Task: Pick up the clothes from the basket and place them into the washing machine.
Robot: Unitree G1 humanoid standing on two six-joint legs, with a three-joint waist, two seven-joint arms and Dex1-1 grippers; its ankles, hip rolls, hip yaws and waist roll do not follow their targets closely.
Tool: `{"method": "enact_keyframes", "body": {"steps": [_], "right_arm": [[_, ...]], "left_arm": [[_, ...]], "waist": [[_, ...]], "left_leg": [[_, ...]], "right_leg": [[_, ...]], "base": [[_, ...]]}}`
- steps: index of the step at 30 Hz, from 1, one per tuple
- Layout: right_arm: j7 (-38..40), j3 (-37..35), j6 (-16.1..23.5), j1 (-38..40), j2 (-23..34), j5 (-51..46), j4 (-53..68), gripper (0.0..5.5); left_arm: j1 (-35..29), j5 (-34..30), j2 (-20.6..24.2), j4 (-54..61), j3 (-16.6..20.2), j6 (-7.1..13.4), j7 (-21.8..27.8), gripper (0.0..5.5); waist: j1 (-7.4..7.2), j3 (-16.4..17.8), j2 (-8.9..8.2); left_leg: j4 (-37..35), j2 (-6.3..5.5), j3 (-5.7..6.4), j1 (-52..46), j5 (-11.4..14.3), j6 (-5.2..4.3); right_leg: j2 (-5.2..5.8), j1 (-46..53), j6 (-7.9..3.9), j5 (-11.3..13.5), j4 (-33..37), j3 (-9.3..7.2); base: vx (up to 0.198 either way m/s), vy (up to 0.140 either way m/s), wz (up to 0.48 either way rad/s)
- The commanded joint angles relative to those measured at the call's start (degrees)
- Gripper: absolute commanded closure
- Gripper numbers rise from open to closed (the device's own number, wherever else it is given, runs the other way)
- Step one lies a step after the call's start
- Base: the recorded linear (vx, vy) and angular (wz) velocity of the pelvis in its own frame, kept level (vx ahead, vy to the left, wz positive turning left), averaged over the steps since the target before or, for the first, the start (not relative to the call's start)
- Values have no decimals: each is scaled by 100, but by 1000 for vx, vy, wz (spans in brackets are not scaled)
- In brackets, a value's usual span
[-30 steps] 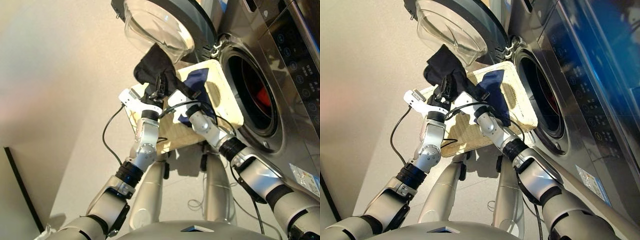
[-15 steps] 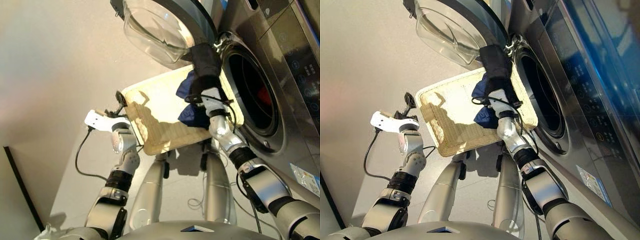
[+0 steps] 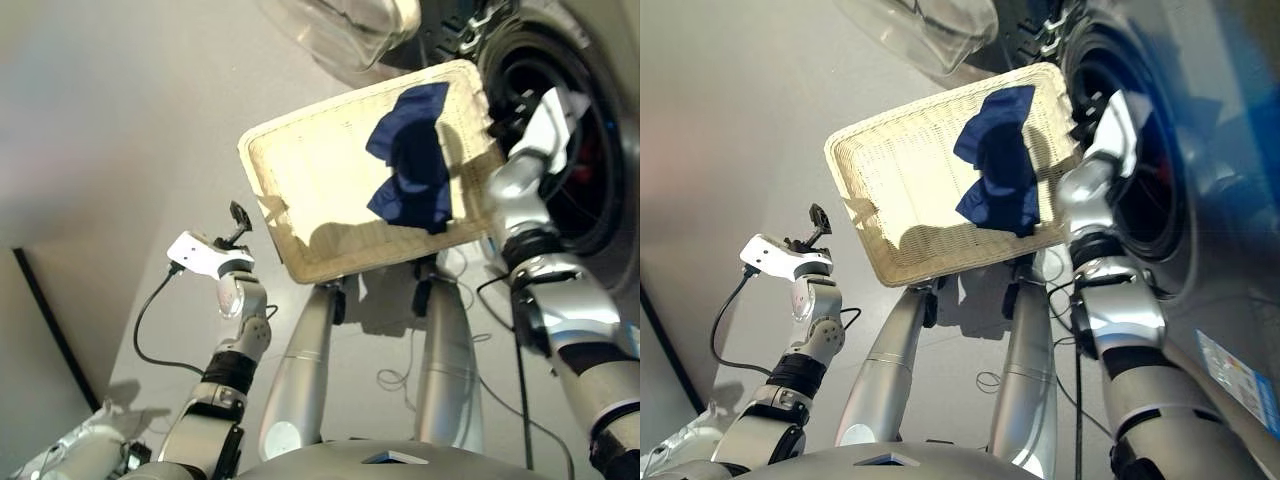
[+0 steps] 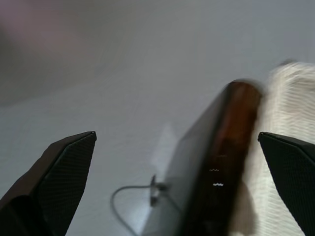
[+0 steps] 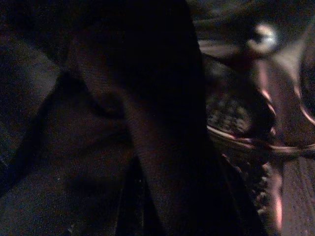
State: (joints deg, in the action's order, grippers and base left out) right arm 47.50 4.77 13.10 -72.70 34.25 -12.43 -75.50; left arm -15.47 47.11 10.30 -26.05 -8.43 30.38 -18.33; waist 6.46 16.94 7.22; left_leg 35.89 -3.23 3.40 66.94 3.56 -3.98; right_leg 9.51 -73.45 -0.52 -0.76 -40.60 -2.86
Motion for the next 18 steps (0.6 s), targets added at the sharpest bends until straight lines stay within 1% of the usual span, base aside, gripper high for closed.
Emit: {"method": "enact_keyframes", "body": {"steps": [1, 2, 3, 4, 5, 7, 8, 9, 10, 11, 13, 14, 18], "right_arm": [[497, 481, 7, -538, 778, -431, -21, 550], [714, 383, 42, -621, 912, -567, -57, 550], [953, 392, 27, -645, 1014, -576, -59, 550], [1164, 432, -21, -709, 1021, -478, 11, 550], [1353, 357, 38, -652, 1051, -428, 166, 550], [1466, 385, -130, -535, 956, -197, 346, 550], [1485, 408, -159, -516, 868, -103, 414, 550], [1318, 454, -178, -442, 814, -75, 415, 487], [1168, 480, -145, -413, 744, -118, 419, 32], [794, 596, -154, -374, 661, -201, 352, 0], [236, 601, 298, -193, 345, -609, 623, 0], [-64, 632, 357, 37, 264, -695, 692, 0], [-850, 704, 584, 439, -62, -916, 783, 0]], "left_arm": [[240, 147, 332, 464, 83, 167, 44, 0], [252, 187, 322, 497, 60, 163, 19, 0], [247, 195, 329, 518, -3, 139, 16, 0], [248, 186, 336, 520, -37, 124, 6, 0], [228, 207, 283, 544, -59, 120, 16, 0], [173, 177, 280, 476, -58, 136, -7, 0], [125, 179, 269, 439, -49, 159, -24, 0], [100, 170, 259, 401, -45, 171, -18, 0], [92, 171, 254, 366, -32, 178, -7, 0], [50, 187, 284, 303, -16, 168, 32, 0], [44, 193, 231, 275, 43, 165, 116, 0], [70, 206, 231, 211, 68, 135, 175, 0], [86, 271, 253, -30, 143, 100, 367, 0]], "waist": [[-79, -49, 235], [-98, -26, 255], [-122, -13, 259], [-134, -9, 263], [-181, 9, 273], [-216, -5, 235], [-240, -14, 210], [-268, -22, 180], [-280, -28, 160], [-304, -48, 123], [-345, -43, 83], [-380, -46, 40], [-423, -34, -9]], "left_leg": [[269, -159, -144, 423, -116, 376], [325, -188, -143, 490, -128, 369], [362, -190, -149, 572, -125, 367], [424, -210, -152, 631, -128, 364], [490, -216, -151, 697, -117, 359], [584, -230, -158, 758, -105, 358], [602, -218, -158, 767, -102, 348], [595, -201, -167, 760, -93, 349], [622, -197, -176, 759, -89, 351], [648, -188, -184, 768, -85, 347], [637, -154, -179, 716, -90, 339], [611, -137, -178, 672, -104, 327], [375, -65, -160, 432, -186, 258]], "right_leg": [[-175, -291, -373, 369, -403, -73], [-189, -362, -377, 361, -476, -90], [-178, -425, -375, 339, -524, -86], [-195, -496, -372, 336, -609, -86], [-200, -562, -372, 327, -659, -78], [-208, -603, -362, 323, -743, -62], [-207, -588, -361, 341, -736, -59], [-211, -564, -359, 362, -691, -77], [-228, -550, -358, 390, -674, -82], [-246, -519, -352, 420, -632, -88], [-270, -446, -352, 479, -562, -78], [-269, -375, -350, 502, -509, -78], [-247, -39, -351, 588, -198, -92]], "base": [[0, 0, 0], [0, 0, 0], [0, 0, 0], [0, 0, 0], [0, 0, 0], [0, 0, 0], [0, 0, 0], [0, 0, 0], [0, 0, 0], [0, 0, 0], [0, 0, 0], [0, 0, 0], [-1, -4, -53]]}}
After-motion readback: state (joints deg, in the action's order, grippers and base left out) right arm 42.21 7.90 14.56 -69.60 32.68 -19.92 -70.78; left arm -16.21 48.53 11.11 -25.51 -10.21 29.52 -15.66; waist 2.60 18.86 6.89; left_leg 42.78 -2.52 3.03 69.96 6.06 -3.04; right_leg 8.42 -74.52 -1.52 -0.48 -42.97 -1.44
